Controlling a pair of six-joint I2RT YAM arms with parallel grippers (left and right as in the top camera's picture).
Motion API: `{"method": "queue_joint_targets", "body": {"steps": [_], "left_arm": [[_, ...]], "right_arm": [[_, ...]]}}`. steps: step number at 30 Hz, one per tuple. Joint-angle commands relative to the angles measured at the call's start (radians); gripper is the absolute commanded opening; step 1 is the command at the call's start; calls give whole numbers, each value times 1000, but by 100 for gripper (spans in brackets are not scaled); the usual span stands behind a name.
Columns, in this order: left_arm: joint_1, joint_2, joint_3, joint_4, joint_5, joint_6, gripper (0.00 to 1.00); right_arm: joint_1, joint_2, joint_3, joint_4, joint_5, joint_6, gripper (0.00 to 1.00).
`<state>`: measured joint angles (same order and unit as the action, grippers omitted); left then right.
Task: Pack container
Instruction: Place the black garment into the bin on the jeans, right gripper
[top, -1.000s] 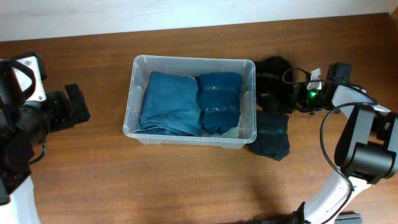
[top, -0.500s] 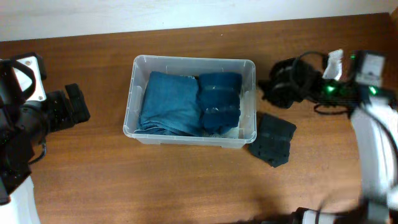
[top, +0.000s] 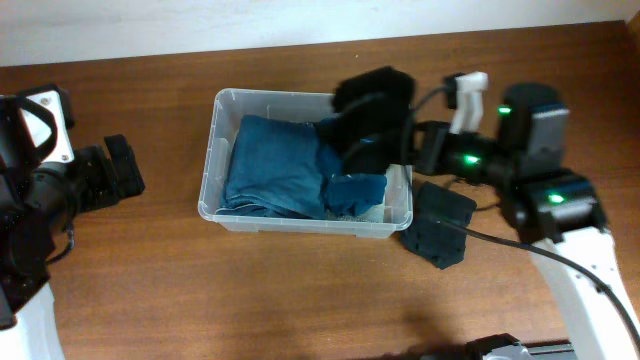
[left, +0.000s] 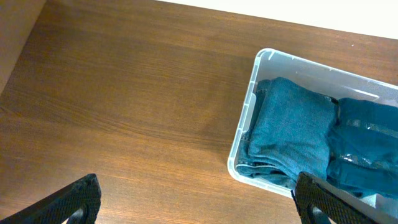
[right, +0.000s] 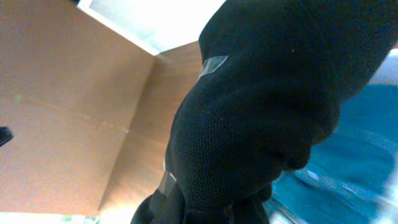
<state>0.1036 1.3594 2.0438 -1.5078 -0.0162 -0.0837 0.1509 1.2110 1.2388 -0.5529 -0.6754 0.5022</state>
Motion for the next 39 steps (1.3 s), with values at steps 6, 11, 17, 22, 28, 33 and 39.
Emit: {"method": "queue_joint_targets", "body": {"steps": [6, 11, 17, 22, 28, 33, 39], "left_arm": [[4, -2, 0, -1, -10, -2, 99], [4, -2, 0, -1, -10, -2, 99], [4, -2, 0, -1, -10, -2, 99], [4, -2, 0, -1, -10, -2, 99], [4, -2, 0, -1, -10, -2, 99], [4, -2, 0, -1, -10, -2, 99], [4, -2, 0, -1, -10, -2, 99]], "right_arm": [[194, 198, 6, 182, 154, 190, 4], [227, 353, 6, 128, 175, 191, 4], [249, 450, 6, -102, 181, 153, 50], [248, 357, 6, -185, 224, 98, 54], [248, 136, 6, -254, 514, 51, 52], [243, 1, 6, -267, 692, 51, 49], [58, -32, 6, -394, 583, 95, 98]]}}
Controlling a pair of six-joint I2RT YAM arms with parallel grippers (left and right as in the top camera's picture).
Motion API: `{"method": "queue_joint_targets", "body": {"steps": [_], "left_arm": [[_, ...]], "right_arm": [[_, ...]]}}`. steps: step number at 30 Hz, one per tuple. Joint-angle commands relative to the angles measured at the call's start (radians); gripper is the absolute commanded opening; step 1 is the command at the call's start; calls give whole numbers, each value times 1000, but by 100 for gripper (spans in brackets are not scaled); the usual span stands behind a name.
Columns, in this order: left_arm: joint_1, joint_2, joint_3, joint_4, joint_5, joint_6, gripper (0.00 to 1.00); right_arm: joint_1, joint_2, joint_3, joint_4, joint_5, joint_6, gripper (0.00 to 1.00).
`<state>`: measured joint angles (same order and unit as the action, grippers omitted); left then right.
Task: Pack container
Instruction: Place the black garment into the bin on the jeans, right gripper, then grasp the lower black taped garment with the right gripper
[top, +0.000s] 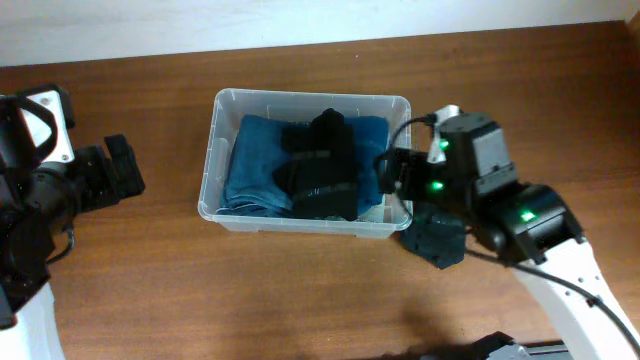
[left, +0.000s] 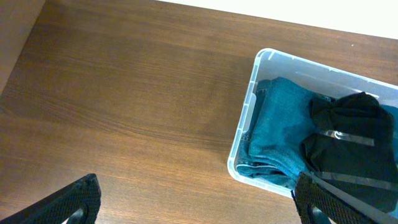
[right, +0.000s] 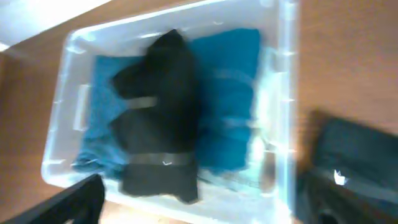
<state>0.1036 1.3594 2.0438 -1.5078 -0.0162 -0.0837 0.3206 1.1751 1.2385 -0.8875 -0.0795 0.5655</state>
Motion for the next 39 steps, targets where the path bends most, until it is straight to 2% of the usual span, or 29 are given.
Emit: {"method": "queue_joint_targets", "body": {"steps": [1, 4, 9, 12, 16, 21, 27, 31, 35, 39], "left_arm": [[4, -2, 0, -1, -10, -2, 99], [4, -2, 0, -1, -10, -2, 99], [4, -2, 0, -1, -10, -2, 99], [4, -2, 0, -1, -10, -2, 100], [4, -2, 0, -1, -10, -2, 99], [4, -2, 0, -1, -10, -2, 100], [4, -2, 0, -1, -10, -2, 99], [4, -2, 0, -1, -10, -2, 99], [4, -2, 0, -1, -10, -2, 99], [4, -2, 0, -1, -10, -2, 99]], "right_arm": [[-163, 6, 7, -95, -39, 38, 98], [-337, 13, 6, -187, -107, 33, 98], [-637, 40, 4, -292, -159, -110, 98], [-764, 68, -23, -333, -163, -167, 98], [-853, 119, -123, -310, -166, -185, 98], [-876, 198, -301, -149, -376, -298, 98], [-855, 303, -452, 22, -428, -313, 98], [-823, 345, -508, 113, -468, -379, 89], [-755, 372, -537, 169, -462, -378, 80], [-692, 374, -544, 188, -403, -373, 59]]}}
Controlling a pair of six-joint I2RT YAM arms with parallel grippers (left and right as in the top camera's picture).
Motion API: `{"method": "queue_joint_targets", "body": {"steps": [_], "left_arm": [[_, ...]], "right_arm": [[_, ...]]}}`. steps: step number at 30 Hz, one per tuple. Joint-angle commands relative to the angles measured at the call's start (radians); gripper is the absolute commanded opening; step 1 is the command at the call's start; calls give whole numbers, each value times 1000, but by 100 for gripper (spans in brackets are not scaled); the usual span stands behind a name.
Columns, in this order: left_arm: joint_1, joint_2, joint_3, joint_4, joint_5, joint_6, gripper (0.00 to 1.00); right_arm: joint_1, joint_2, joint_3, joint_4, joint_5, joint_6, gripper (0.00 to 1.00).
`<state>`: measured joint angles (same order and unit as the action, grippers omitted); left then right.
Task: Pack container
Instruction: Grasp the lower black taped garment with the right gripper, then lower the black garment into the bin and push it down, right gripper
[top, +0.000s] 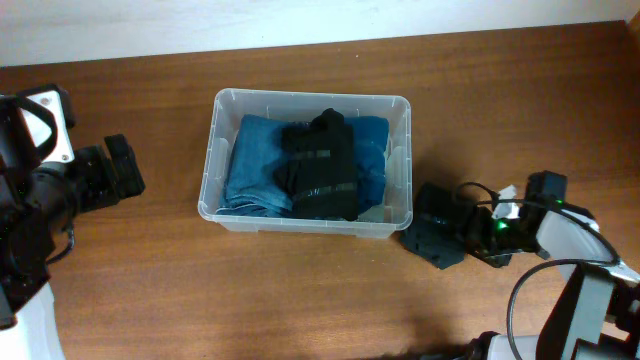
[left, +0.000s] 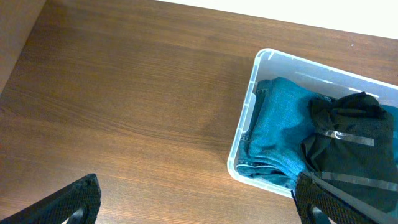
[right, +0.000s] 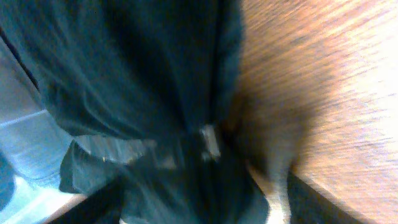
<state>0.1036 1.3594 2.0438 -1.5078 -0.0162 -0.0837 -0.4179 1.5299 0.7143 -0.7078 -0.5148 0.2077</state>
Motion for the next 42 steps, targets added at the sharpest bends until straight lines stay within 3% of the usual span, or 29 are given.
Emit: {"method": "queue_joint_targets", "body": {"steps": [1, 5, 9, 17, 23, 29, 36, 42], "left_arm": [[4, -2, 0, -1, -10, -2, 99], [4, -2, 0, -1, -10, -2, 99], [4, -2, 0, -1, -10, -2, 99], [4, -2, 0, -1, -10, -2, 99], [4, -2, 0, -1, -10, -2, 99], [4, -2, 0, -1, -10, -2, 99], [4, -2, 0, -1, -10, -2, 99], [4, -2, 0, -1, -10, -2, 99]], "right_arm": [[55, 19, -19, 14, 42, -14, 48], [56, 17, -7, 2, 48, -8, 13], [58, -32, 67, -97, 5, -9, 4], [85, -330, 382, -359, -105, -9, 4], [215, -420, 585, -380, -212, 35, 4], [542, -371, 611, -80, -225, 245, 4], [870, -158, 611, 208, -4, 483, 4], [975, 84, 611, 364, 120, 624, 4]]}}
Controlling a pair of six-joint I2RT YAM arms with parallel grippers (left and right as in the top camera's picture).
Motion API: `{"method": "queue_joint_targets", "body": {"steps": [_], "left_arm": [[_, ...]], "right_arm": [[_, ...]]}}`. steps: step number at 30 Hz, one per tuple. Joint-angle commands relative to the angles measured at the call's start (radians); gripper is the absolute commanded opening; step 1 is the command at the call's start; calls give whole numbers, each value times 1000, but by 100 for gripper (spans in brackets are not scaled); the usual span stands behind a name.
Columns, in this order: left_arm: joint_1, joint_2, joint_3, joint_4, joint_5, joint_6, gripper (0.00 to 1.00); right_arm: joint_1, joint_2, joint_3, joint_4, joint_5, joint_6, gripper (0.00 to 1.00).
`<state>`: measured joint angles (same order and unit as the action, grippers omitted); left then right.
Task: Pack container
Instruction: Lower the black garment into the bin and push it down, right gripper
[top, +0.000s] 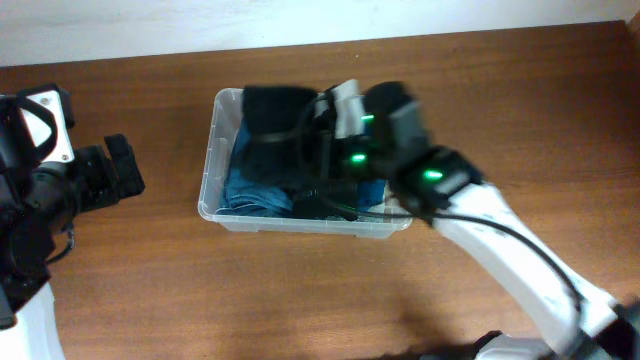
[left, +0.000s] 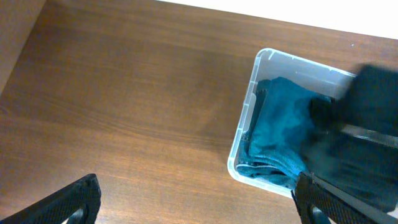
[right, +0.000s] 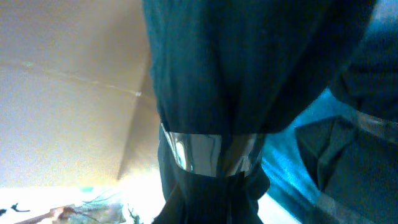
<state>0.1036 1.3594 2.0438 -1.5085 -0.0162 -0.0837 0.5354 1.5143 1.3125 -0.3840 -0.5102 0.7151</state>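
A clear plastic container holds a folded blue cloth with one black garment lying on it. My right gripper hangs over the container's back left part, shut on a second black garment. That garment, with its silver band, fills the right wrist view and hides the fingers. My left gripper stands open over bare table left of the container, fingers wide apart and nothing between them. The left wrist view shows the container and the held garment as a blur.
The right arm reaches diagonally from the front right corner across the container's right half. Brown wooden table lies all round the container. A pale wall runs along the far edge.
The right gripper was down on the black garment lying on the table right of the container. Now it holds that garment over the container's back left, and that table spot is bare. Left arm unchanged.
The right gripper first held one black garment above the container while another lay on the table to the right. Then the first lay on the blue cloth and the gripper was open. It then sat on the second garment, which now hangs over the container.
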Motion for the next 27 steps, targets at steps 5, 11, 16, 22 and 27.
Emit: {"method": "queue_joint_targets", "body": {"steps": [5, 11, 16, 22, 27], "left_arm": [[4, -2, 0, 0, -10, -2, 99], [4, -2, 0, 0, -10, -2, 99], [4, -2, 0, 0, -10, -2, 99], [4, -2, 0, 0, -10, -2, 99], [4, -2, 0, 0, -10, -2, 100]], "right_arm": [[23, 272, 13, 71, 102, 101, 5], [-9, 352, 14, -80, 145, -61, 46], [-70, 229, 47, -251, 184, -154, 46], [-77, 24, 113, -409, 319, -282, 57], [-76, -69, 116, -388, 293, -292, 54]]}}
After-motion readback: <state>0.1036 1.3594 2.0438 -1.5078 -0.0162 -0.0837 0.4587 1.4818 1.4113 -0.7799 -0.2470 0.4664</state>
